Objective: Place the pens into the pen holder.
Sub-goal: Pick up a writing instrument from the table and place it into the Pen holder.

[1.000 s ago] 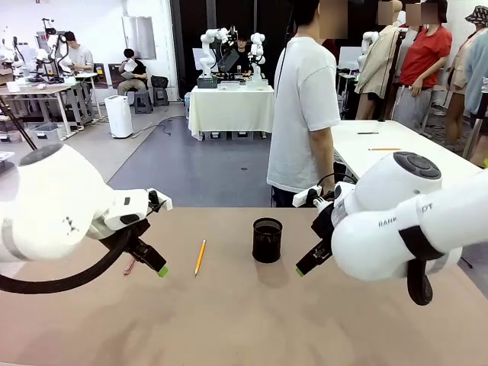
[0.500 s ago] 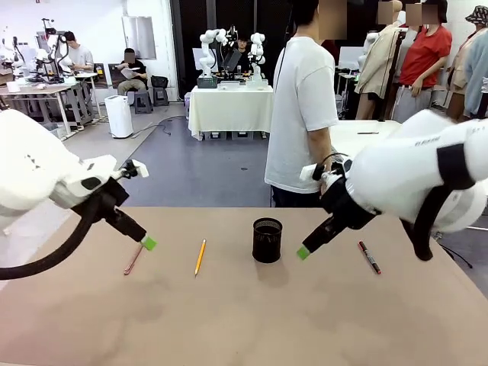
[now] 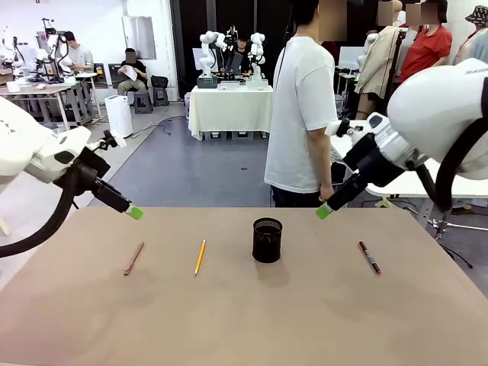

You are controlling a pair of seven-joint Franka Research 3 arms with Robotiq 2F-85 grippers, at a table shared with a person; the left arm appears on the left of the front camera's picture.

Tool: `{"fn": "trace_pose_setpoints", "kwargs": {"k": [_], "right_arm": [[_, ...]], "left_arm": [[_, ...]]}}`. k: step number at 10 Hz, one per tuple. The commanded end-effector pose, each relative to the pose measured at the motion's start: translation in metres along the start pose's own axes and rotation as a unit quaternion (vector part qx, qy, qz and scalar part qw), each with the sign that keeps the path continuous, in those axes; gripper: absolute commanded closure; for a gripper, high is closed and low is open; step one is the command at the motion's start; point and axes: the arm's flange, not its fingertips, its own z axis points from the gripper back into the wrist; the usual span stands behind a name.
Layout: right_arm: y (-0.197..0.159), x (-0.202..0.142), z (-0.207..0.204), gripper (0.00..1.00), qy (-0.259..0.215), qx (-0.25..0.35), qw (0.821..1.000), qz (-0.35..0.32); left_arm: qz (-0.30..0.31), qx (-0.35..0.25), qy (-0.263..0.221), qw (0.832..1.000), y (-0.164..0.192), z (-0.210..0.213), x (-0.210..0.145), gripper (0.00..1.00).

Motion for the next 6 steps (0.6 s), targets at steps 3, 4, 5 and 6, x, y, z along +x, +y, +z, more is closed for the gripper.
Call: {"fn": "trace_pose_setpoints", "kwargs": {"k": [3, 4, 5, 6], "right_arm": [[-0.013, -0.009, 0.010, 0.00, -0.076, -0.018, 0.996, 0.033], [-0.007, 0.002, 0.017, 0.00, -0.038, -0.019, 0.999, 0.010], [-0.007, 0.002, 0.017, 0.00, -0.038, -0.019, 0.999, 0.010], [-0.007, 0.002, 0.017, 0.00, -0.038, -0.019, 0.999, 0.010]], "left_arm": [[0.005, -0.003, -0.017, 1.000, 0.003, -0.002, 0.011, 0.00], [-0.004, 0.010, -0.005, 1.000, 0.001, 0.007, 0.008, 0.00], [-0.004, 0.010, -0.005, 1.000, 0.001, 0.007, 0.008, 0.00], [-0.004, 0.010, -0.005, 1.000, 0.001, 0.007, 0.008, 0.00]]}}
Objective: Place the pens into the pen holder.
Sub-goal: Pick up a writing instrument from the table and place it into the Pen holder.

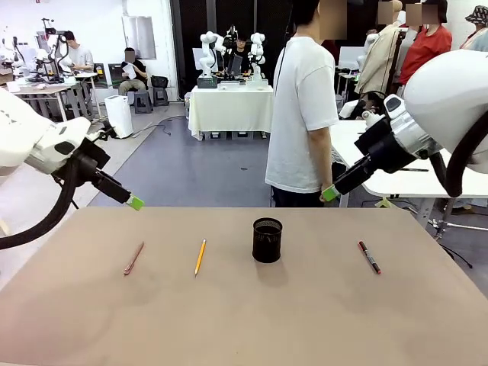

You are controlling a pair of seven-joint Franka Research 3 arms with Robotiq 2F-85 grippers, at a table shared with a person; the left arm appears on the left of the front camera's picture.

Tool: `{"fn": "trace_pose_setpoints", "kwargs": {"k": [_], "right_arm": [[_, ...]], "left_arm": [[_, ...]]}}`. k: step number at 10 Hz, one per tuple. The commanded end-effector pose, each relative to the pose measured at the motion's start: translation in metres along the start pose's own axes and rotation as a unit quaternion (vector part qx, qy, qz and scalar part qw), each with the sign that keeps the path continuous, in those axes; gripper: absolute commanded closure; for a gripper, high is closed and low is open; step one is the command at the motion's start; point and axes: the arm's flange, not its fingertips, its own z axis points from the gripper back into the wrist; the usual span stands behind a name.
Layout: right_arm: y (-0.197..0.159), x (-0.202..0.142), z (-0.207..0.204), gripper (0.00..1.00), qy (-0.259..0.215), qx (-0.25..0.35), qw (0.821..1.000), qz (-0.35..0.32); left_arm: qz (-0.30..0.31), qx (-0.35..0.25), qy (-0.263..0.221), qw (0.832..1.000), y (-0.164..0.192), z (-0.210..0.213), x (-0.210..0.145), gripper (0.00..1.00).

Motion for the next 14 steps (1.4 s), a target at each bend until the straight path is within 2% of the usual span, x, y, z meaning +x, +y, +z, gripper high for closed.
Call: {"fn": "trace_pose_setpoints", "kwargs": {"k": [1, 2, 3, 4, 6, 7, 11, 14], "right_arm": [[0.000, 0.001, 0.001, 0.00, 0.005, 0.002, 1.000, -0.007], [0.000, 0.000, 0.000, 0.00, 0.000, 0.000, 1.000, 0.000], [-0.010, 0.006, 0.021, 0.00, -0.014, 0.062, 0.998, 0.004], [-0.021, 0.011, 0.036, 0.00, -0.014, 0.086, 0.996, 0.004], [-0.029, 0.013, 0.059, 0.00, -0.018, 0.149, 0.988, 0.022], [-0.033, 0.015, 0.072, 0.00, -0.012, 0.130, 0.991, 0.035], [-0.044, 0.012, 0.118, 0.00, -0.082, 0.063, 0.991, 0.079], [-0.064, 0.008, 0.141, 0.00, -0.101, 0.059, 0.990, 0.080]], "left_arm": [[-0.003, -0.003, -0.002, 1.000, 0.000, 0.002, -0.001, 0.00], [0.000, 0.000, 0.000, 1.000, 0.000, 0.000, 0.000, 0.00], [-0.005, -0.021, 0.014, 1.000, 0.000, 0.010, 0.011, 0.00], [-0.013, -0.010, 0.017, 1.000, 0.001, 0.020, 0.021, 0.00], [-0.010, -0.024, 0.002, 1.000, 0.007, 0.038, 0.031, 0.00], [-0.008, -0.030, -0.005, 0.999, 0.011, 0.045, 0.037, 0.00], [0.005, -0.045, -0.028, 0.999, 0.025, 0.080, 0.059, 0.00], [-0.027, -0.018, -0.029, 0.999, 0.031, 0.097, 0.061, 0.00]]}}
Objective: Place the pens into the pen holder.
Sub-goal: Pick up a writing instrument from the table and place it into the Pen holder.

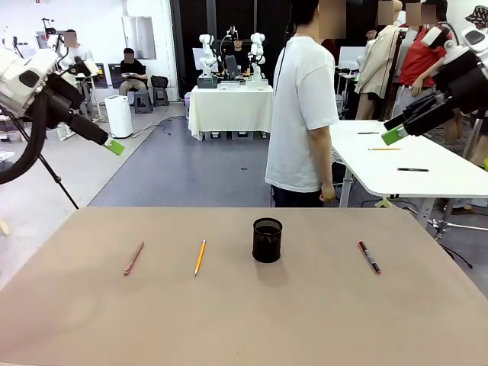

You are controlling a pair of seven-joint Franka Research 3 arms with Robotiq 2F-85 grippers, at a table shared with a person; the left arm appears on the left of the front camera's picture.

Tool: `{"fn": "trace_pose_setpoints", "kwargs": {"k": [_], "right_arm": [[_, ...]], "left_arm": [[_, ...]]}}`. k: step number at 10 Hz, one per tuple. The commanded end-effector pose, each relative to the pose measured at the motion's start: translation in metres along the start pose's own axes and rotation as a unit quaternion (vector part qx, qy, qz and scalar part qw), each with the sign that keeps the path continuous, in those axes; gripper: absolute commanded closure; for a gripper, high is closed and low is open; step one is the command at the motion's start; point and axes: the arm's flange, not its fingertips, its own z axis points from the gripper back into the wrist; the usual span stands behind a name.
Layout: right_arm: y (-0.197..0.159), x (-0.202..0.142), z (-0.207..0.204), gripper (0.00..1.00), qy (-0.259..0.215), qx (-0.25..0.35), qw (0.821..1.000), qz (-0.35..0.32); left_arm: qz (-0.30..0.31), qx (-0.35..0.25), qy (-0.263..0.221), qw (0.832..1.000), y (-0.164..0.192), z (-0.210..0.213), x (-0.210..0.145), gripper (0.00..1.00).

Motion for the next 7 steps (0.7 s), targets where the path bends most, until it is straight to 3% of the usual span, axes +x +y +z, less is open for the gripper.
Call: {"fn": "trace_pose_setpoints", "kwargs": {"k": [1, 7], "right_arm": [[-0.010, -0.001, 0.008, 0.00, -0.032, -0.008, 0.999, 0.016], [-0.035, -0.004, 0.029, 0.00, -0.033, -0.019, 0.999, -0.006]], "left_arm": [[-0.021, 0.013, -0.003, 1.000, 0.004, 0.008, -0.004, 0.00], [-0.085, -0.010, -0.025, 0.996, -0.005, 0.027, -0.018, 0.00]]}}
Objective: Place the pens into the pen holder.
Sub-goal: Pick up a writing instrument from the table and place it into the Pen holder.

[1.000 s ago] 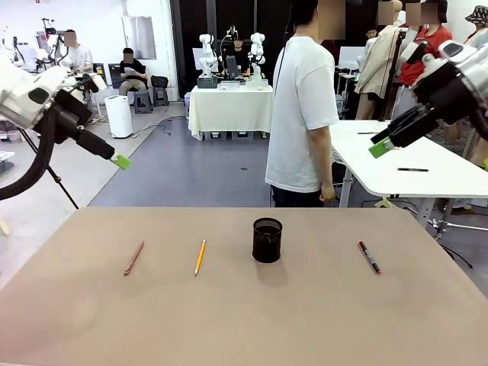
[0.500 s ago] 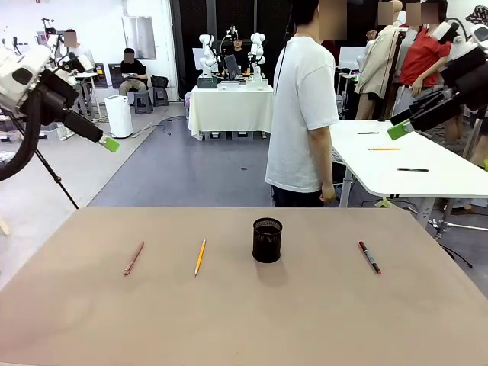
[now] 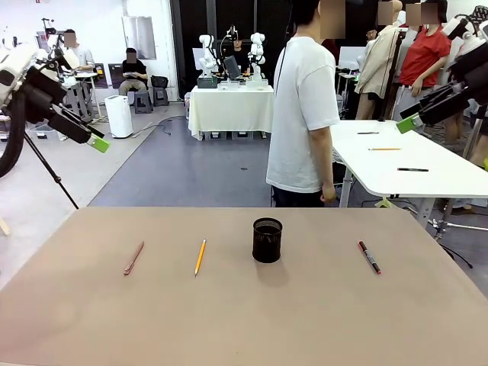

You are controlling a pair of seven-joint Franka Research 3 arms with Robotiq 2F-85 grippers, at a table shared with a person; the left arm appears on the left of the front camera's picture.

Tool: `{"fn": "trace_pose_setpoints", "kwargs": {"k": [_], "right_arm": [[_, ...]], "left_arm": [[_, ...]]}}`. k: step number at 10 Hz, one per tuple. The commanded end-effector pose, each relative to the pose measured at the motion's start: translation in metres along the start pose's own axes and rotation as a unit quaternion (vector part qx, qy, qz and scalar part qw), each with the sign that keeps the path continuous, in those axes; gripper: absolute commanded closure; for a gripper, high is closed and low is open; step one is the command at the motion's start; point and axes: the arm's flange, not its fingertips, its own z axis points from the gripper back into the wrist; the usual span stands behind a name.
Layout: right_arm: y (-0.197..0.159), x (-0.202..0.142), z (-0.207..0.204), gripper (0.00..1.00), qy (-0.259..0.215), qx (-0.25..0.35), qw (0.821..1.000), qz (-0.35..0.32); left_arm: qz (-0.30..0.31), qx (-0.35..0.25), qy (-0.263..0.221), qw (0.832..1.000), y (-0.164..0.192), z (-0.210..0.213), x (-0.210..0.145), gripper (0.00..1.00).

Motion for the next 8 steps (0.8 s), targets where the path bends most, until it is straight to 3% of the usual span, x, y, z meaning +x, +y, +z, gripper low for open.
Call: {"fn": "trace_pose_setpoints", "kwargs": {"k": [1, 8], "right_arm": [[-0.0119, 0.0007, 0.0036, 0.00, -0.020, 0.014, 1.000, 0.003], [-0.0081, -0.0014, -0.0001, 0.00, -0.002, 0.006, 1.000, -0.010]], "left_arm": [[-0.013, -0.014, -0.012, 1.000, -0.0053, 0.0025, -0.0064, 0.00], [-0.008, -0.010, -0.001, 1.000, -0.0067, 0.0034, 0.0008, 0.00]]}}
